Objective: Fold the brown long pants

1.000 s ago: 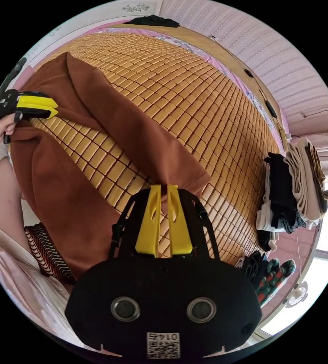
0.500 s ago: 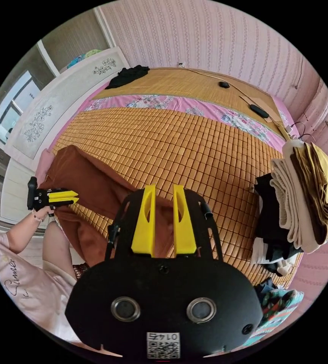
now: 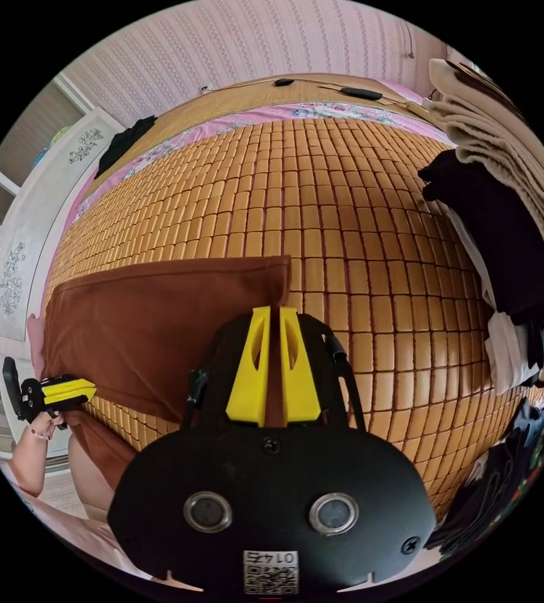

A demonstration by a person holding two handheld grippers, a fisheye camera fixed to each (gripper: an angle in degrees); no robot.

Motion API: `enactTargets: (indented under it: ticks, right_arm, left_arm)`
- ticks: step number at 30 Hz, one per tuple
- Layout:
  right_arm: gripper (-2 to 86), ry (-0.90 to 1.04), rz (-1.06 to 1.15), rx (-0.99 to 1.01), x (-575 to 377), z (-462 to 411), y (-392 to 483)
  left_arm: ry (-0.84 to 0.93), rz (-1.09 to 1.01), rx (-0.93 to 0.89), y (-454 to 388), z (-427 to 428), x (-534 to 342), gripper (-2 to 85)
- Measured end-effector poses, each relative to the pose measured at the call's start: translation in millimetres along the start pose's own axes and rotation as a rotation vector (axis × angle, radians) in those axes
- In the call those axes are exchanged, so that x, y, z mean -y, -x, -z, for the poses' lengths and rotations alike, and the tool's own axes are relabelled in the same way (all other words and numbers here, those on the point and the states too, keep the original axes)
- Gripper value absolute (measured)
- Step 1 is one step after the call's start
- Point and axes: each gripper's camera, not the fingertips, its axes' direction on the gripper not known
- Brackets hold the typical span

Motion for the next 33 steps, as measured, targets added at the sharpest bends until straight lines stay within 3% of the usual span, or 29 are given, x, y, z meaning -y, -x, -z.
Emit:
enactTargets:
  ticks: [4,9,13,22,26,29,33]
  right_arm:
    - [1.6,0.058,-0.006,-0.028,18.6,-11.3,-21.2]
    - [4.8,-0.029,-0.027,-0.02,-1.9,25.0,-42.9]
    - [7.5,-0.078,0.115,0.05,-91.6,79.2,-47.3]
    - [13.3,0.156,0.07,0.224,-273.9,83.2,-65.1]
    - [11.0,0.132,0.067,0.167,-281.8,64.9,-66.5]
    - [2.6,0.147,0.04,0.209,-280.2,52.0,-77.2]
    - [1.0,-0.021,0.108,0.339,-295.3,103.4,-87.4]
  left_arm:
    - [-0.014,-0.011,0.007,-4.7,5.8,-4.7,0.7]
    - [-0.014,0.001,0.02,-10.0,18.5,-10.4,0.6]
    - [-0.114,-0.002,0.044,-28.2,56.7,-47.1,1.5]
    - [-0.07,0.097,0.046,-58.6,85.7,-150.4,5.1]
    - [-0.105,0.112,0.023,-82.4,96.5,-170.9,5.4]
    - [-0.133,0.056,0.073,-109.5,107.5,-180.7,6.3]
    - [-0.189,-0.021,0.207,-131.2,125.8,-191.6,7.7]
